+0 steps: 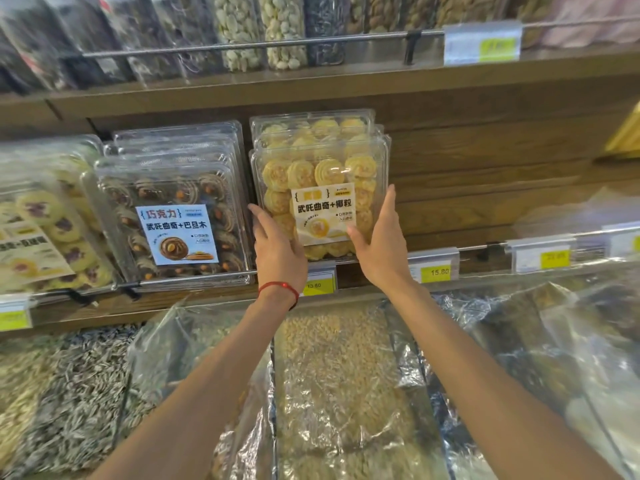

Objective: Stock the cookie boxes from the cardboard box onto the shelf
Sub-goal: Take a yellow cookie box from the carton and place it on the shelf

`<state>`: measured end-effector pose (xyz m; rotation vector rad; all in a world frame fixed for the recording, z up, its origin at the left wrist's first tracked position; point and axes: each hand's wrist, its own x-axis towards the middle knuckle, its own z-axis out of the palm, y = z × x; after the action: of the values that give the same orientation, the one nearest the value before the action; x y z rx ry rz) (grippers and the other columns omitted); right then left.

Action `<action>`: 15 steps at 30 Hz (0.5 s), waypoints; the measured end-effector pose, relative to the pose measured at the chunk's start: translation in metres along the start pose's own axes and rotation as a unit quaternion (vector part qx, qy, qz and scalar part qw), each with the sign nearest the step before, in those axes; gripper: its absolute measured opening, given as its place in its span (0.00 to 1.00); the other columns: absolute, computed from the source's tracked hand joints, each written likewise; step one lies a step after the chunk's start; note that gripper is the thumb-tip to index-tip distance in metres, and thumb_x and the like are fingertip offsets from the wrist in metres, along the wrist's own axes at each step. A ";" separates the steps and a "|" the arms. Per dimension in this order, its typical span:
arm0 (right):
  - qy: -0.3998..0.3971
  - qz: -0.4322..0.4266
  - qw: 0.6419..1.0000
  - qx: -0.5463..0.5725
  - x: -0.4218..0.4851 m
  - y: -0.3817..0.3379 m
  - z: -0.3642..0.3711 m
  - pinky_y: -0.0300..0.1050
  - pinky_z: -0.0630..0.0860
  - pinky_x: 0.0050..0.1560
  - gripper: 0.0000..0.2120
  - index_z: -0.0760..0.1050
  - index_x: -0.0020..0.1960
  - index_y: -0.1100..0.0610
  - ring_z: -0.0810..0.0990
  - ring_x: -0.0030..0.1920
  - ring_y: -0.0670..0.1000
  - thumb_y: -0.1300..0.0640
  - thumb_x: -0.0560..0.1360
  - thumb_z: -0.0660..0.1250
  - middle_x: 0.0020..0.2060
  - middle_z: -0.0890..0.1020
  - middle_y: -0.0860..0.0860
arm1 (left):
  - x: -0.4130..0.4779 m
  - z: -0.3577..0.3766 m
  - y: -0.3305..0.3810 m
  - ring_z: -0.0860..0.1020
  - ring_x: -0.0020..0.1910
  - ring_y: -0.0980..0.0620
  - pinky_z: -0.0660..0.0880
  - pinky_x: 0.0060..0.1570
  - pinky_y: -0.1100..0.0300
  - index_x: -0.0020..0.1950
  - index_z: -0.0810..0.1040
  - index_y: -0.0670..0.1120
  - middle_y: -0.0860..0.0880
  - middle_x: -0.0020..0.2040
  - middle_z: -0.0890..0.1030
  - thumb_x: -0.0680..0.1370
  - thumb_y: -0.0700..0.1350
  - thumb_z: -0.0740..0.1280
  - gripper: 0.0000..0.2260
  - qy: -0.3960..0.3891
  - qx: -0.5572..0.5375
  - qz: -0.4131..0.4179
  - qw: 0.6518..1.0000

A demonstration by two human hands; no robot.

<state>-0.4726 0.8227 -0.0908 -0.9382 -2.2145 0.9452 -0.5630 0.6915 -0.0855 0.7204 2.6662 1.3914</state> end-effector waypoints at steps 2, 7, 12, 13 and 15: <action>-0.016 0.006 1.000 0.005 -0.005 0.001 -0.003 0.50 0.63 0.75 0.47 0.36 0.83 0.58 0.59 0.79 0.57 0.53 0.81 0.69 0.80 0.59 0.55 | -0.011 -0.002 -0.001 0.50 0.79 0.41 0.57 0.76 0.46 0.79 0.36 0.42 0.39 0.80 0.46 0.79 0.36 0.64 0.41 -0.023 0.011 -0.005 1.000; -0.023 -0.010 0.999 0.022 -0.045 -0.001 -0.014 0.38 0.51 0.73 0.40 0.42 0.83 0.59 0.51 0.81 0.54 0.56 0.82 0.65 0.82 0.52 0.54 | -0.047 -0.009 0.003 0.51 0.80 0.48 0.55 0.76 0.55 0.81 0.45 0.43 0.45 0.81 0.49 0.80 0.37 0.65 0.36 -0.042 0.003 0.019 0.999; 0.014 -0.037 0.999 0.012 -0.113 0.000 -0.031 0.30 0.59 0.66 0.25 0.65 0.77 0.56 0.67 0.73 0.51 0.57 0.81 0.66 0.71 0.69 0.53 | -0.094 -0.022 -0.003 0.59 0.77 0.49 0.53 0.68 0.74 0.78 0.61 0.44 0.47 0.78 0.60 0.79 0.38 0.66 0.28 -0.023 -0.027 0.088 0.995; 0.020 -0.028 0.999 0.014 -0.128 0.000 -0.034 0.26 0.59 0.64 0.23 0.68 0.75 0.54 0.68 0.71 0.50 0.57 0.81 0.66 0.70 0.71 0.52 | -0.105 -0.024 -0.006 0.59 0.77 0.49 0.52 0.66 0.79 0.77 0.63 0.45 0.47 0.77 0.62 0.79 0.37 0.66 0.27 -0.026 -0.042 0.107 0.993; 0.031 -0.006 0.999 0.023 -0.160 0.001 -0.038 0.26 0.63 0.62 0.20 0.71 0.72 0.53 0.70 0.69 0.50 0.58 0.81 0.67 0.67 0.73 0.51 | -0.128 -0.028 -0.014 0.60 0.76 0.51 0.60 0.68 0.74 0.76 0.67 0.47 0.49 0.77 0.63 0.79 0.37 0.65 0.25 -0.048 -0.077 0.138 0.986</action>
<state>-0.3487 0.7149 -0.1018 -0.9193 -2.1351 0.9438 -0.4610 0.6087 -0.1008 1.1410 2.4248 1.5564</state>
